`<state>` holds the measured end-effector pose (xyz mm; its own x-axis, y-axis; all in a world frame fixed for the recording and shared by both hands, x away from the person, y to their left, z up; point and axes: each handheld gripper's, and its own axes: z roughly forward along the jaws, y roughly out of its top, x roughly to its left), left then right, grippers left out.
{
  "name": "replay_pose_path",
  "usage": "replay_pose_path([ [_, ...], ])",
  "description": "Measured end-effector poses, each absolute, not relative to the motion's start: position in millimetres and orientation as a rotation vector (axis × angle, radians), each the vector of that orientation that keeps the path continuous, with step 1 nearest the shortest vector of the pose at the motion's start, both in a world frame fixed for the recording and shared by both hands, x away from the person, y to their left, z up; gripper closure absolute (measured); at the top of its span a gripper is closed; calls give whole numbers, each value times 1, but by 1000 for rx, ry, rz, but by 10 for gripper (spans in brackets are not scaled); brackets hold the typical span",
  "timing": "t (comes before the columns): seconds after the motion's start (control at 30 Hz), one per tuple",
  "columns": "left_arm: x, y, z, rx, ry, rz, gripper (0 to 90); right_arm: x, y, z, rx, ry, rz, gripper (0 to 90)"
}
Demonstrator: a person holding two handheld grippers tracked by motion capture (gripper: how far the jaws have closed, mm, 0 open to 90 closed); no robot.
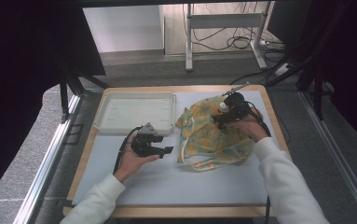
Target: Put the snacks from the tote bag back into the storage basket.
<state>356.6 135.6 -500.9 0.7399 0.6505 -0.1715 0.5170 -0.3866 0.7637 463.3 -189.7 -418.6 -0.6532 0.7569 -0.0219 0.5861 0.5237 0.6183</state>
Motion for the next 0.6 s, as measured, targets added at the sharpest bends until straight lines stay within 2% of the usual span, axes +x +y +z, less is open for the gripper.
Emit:
replay_pose_path([
  [0.1, 357, 136, -501, 2070, 881, 194, 329, 468, -187, -425, 1125, 2498, 806, 292],
  [0.6, 357, 137, -501, 2063, 882, 198, 332, 466, -185, -411, 1123, 2500, 832, 305],
])
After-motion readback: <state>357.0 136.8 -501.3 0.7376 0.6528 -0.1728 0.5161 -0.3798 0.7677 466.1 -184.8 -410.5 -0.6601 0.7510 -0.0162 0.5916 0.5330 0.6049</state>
